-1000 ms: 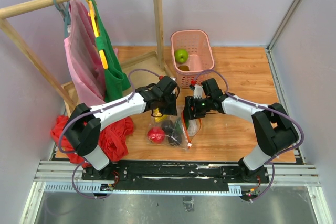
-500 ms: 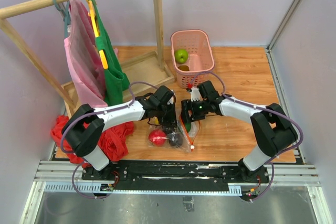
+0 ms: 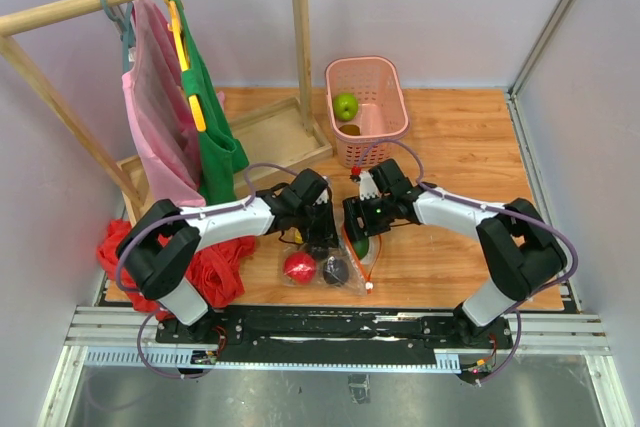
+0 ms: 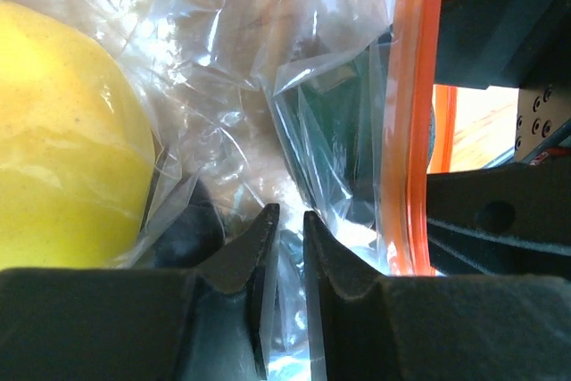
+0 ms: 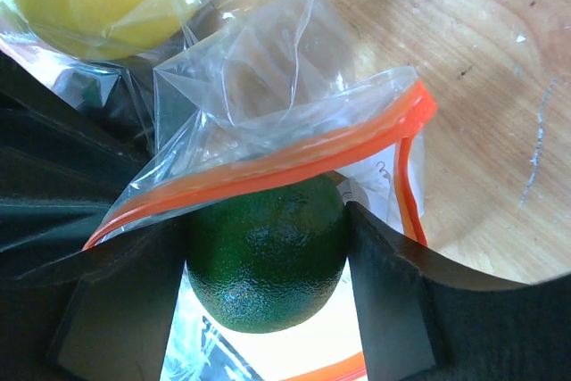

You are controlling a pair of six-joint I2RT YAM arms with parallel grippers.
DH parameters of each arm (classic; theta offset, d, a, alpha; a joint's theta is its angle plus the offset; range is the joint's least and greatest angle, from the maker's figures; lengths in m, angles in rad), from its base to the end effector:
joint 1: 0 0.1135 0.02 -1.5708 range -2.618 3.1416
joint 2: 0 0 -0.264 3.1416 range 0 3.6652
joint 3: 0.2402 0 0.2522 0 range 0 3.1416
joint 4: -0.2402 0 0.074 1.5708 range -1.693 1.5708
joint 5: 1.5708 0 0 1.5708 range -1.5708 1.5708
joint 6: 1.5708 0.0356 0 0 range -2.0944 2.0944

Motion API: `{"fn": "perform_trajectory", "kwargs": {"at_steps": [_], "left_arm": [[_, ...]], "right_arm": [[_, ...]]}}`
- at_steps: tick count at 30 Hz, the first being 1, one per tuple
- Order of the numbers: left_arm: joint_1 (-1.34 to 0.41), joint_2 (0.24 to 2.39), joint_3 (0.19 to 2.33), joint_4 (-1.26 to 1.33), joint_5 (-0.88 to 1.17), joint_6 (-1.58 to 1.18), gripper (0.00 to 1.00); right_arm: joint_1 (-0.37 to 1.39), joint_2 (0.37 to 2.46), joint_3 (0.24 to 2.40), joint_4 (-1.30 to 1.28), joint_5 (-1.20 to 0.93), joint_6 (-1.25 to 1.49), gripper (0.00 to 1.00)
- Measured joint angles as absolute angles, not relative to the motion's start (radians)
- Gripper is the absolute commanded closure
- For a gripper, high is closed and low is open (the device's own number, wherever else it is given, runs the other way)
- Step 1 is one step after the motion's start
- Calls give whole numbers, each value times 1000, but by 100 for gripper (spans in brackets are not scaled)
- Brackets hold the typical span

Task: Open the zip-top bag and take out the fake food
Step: Pick up the fake fruit from the zipper food storage bag.

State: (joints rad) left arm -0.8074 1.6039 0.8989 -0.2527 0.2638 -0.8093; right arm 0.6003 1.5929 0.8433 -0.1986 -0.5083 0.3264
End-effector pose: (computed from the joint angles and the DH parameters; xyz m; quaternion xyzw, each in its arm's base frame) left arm 0.2121 -0.2351 0.1757 0.0388 0.9451 -0.3029 0.1159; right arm 0.2438 0.1879 0.1691 -0.2021 0.9022 0.3466 0.1582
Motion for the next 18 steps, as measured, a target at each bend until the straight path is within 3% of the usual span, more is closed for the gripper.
{"fn": "perform_trajectory", "kwargs": {"at_steps": [5,18], "left_arm": [[-794,1556,881,-250,255,-812,74],[-762,1351,850,-246,227,-820,70]], "right_arm": [[602,1561,841,-210,-479,302,58],[516,1441,815,-205,-584,223,69]]}}
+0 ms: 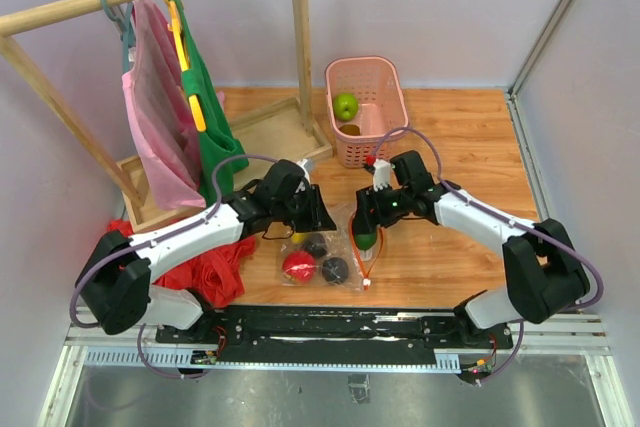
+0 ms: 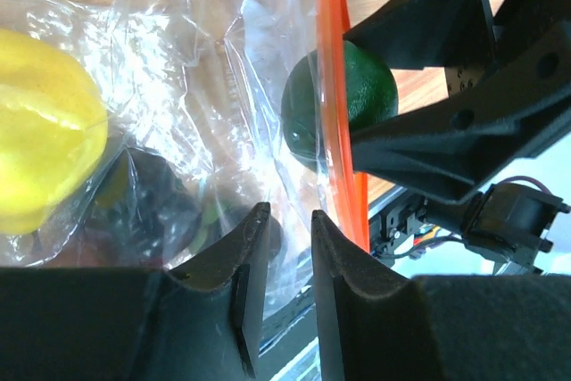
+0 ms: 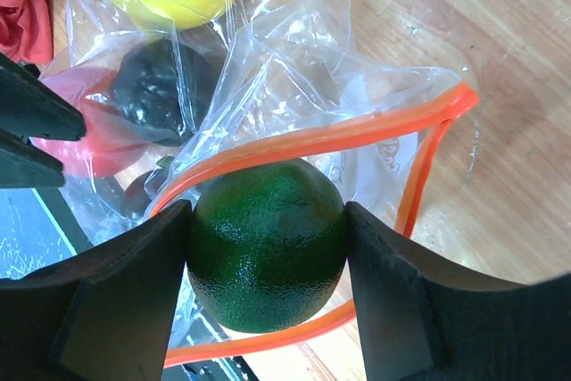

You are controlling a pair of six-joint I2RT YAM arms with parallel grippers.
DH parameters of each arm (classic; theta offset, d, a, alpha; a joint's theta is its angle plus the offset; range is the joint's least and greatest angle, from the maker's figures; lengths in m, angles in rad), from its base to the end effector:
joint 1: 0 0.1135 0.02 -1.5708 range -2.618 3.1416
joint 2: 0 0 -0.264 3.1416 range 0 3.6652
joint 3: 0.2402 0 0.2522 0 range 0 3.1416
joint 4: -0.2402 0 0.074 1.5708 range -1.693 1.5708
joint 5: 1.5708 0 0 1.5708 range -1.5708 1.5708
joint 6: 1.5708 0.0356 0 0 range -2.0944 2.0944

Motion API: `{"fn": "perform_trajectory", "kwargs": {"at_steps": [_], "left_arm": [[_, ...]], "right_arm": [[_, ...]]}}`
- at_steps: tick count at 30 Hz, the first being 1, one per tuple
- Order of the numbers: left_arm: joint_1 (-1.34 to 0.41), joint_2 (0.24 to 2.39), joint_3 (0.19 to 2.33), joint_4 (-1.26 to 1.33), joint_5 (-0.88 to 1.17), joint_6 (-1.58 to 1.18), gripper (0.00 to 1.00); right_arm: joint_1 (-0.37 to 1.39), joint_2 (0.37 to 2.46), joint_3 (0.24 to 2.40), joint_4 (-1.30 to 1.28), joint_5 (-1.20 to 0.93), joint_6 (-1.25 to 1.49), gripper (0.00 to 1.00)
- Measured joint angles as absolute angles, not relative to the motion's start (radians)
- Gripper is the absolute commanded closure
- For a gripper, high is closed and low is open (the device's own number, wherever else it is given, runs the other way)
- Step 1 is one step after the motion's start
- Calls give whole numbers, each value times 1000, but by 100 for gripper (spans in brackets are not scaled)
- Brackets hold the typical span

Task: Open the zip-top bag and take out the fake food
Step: Pick up the fake fruit from the zipper food storage bag, then place the fake fruit in the bin.

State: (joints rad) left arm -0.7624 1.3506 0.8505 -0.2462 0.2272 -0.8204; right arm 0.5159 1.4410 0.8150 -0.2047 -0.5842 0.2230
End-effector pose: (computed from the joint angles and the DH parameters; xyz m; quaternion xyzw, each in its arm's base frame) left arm 0.2012 -0.2032 0.2325 0.0190 0.9113 -0.3562 0.2059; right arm 0.2421 0.1599 0.2038 -0.2333 0.8681 0.3754 0.2260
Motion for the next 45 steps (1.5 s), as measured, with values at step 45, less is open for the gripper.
{"fn": "perform_trajectory", "kwargs": {"at_steps": [45], "left_arm": [[-761,918,675,32,70,-854,51]], "right_arm": [[29,1394,1180,-472,-1227,-106,72]]}}
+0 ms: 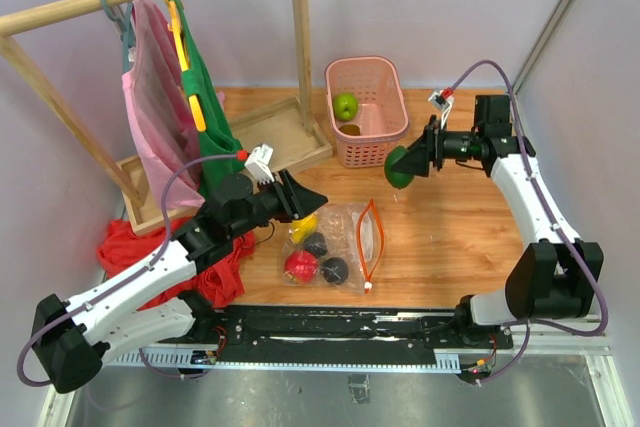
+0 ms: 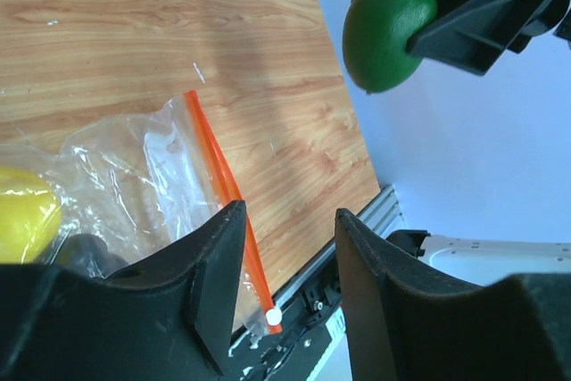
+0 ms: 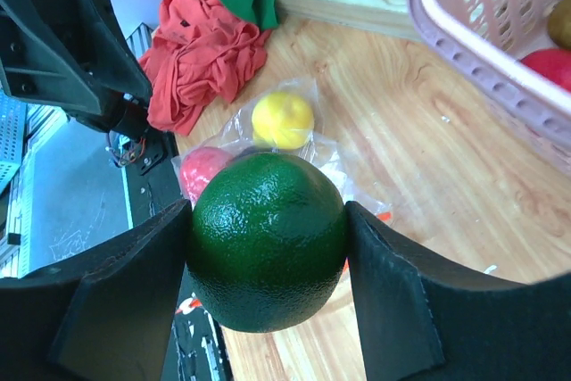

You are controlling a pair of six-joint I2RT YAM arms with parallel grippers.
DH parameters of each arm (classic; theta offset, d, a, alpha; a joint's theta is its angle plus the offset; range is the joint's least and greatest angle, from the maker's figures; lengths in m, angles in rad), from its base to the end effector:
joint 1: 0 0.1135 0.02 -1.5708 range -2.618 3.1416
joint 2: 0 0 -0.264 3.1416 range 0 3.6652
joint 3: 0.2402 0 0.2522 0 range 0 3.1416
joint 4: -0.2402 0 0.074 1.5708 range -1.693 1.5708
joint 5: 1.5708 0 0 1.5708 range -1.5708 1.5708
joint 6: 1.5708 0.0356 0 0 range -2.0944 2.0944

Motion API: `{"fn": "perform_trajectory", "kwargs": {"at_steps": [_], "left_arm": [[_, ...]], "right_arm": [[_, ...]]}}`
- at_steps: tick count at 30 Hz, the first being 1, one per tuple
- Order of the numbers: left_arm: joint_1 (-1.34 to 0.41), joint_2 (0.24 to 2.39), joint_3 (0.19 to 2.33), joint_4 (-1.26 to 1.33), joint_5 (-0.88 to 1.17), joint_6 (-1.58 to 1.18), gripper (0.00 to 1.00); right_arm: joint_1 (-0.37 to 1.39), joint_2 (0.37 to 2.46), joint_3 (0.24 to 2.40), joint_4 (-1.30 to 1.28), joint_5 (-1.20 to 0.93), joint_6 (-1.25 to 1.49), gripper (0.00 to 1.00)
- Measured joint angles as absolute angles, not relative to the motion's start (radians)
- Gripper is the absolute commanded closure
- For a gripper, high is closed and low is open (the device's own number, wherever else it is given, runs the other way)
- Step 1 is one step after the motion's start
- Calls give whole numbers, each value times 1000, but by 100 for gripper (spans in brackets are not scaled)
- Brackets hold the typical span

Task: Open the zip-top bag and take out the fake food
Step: Place the fake fruit in the bin.

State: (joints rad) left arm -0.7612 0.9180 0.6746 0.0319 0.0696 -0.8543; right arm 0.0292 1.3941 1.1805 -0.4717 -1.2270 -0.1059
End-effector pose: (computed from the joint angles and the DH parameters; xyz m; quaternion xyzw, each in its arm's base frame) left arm 0.1568 -0.1528 0.2994 -0.0143 0.7775 -0.4727 0.4146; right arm 0.2912 0.0420 0.3257 -0.2960 0.7205 0.5064 0.3700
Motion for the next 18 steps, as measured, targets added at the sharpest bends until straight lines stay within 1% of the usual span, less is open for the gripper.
{"fn": "perform_trajectory", "kwargs": {"at_steps": [8,18], "left_arm": [[-761,910,672,45,62,-866,51],[-761,908,659,51,61,-874,51]], "right_arm": [[6,1508,1407,-529,-1216,-138,71],[6,1642,1637,-530,-1124,-130,71]]}}
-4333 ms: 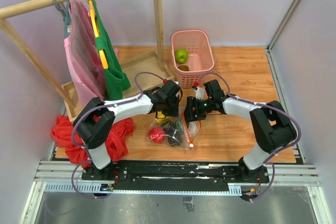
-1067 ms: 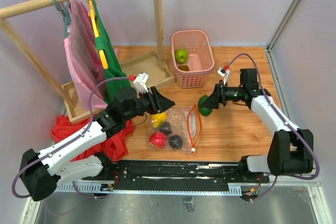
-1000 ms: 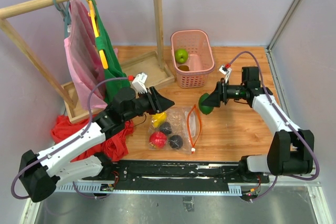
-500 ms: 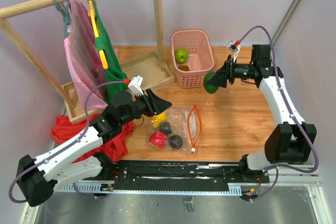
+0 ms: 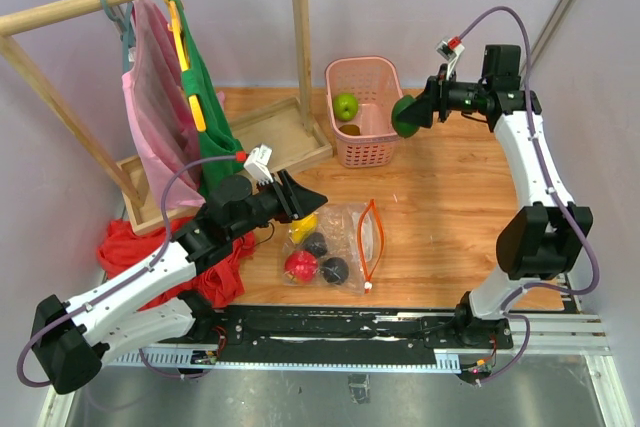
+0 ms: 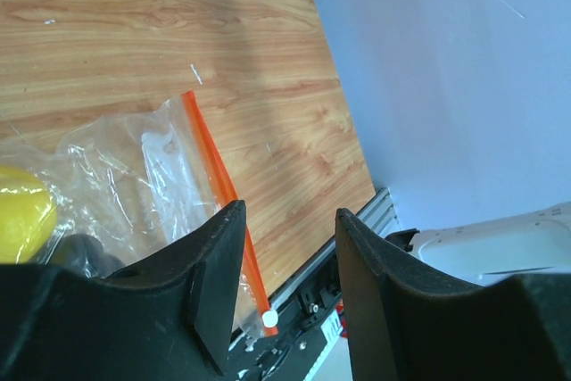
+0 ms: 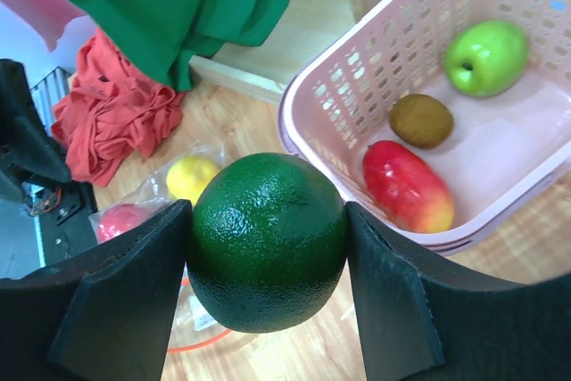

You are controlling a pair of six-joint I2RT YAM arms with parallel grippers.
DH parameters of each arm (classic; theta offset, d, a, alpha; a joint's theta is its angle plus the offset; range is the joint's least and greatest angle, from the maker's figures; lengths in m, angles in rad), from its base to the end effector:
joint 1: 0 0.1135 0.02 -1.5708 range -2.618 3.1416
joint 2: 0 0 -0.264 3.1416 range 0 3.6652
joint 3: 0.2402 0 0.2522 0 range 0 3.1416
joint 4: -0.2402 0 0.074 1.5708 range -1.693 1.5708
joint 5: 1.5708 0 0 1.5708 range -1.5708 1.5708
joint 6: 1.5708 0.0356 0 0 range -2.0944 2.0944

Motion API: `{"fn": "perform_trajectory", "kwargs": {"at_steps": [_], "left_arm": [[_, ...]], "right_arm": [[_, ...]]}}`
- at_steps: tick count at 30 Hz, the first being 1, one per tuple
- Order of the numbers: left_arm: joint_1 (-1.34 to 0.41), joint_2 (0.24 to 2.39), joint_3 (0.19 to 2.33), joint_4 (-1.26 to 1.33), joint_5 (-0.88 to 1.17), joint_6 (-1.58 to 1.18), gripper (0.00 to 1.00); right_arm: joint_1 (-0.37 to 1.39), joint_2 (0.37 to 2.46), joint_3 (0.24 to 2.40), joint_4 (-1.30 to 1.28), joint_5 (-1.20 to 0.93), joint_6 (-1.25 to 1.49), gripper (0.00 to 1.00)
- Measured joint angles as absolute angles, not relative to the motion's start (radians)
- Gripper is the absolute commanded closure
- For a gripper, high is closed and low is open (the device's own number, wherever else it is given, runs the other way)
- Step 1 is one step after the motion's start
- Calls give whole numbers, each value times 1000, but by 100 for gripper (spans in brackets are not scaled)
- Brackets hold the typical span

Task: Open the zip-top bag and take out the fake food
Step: Place the fake fruit in the bin.

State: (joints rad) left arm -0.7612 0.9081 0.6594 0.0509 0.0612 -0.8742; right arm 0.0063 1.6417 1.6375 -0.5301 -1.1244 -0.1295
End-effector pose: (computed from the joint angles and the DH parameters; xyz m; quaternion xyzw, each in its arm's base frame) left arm 0.1557 -0.1514 0.2980 -0.0243 0.7730 -0.4784 0.4160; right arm 0.3606 0.0344 0.3903 -0.3133 0.7154 0.4364 0.4468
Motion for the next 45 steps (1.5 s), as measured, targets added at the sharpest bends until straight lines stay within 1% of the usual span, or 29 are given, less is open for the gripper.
{"fn": "perform_trajectory", "kwargs": {"at_steps": [8,18,36,38,39,43,45], "left_arm": [[-761,908,659,51,61,-881,50],[-761,909,654,51,61,-885,50],[-761,912,654,51,61,-896,50],[-761,914,654,51,62,-897,50],[-761,915,654,51,61,-898,50],[-761,915,654,51,61,-900,50],[-761,915,654,51,61,-900,50]], "right_arm": [[6,1718,1734,-509,-1040,-109,70],[26,1757,1781,-477,-935,-102,70],[166,1821,1832,-446,-648,-146,67],[178,1837,1843,-439,-613,-157,55],[182,1843,1843,-434,-597,-161,47],[200,1875,1846,-426,-538,-186,0],[208,1891,1856,-424,-509,-200,2]]}}
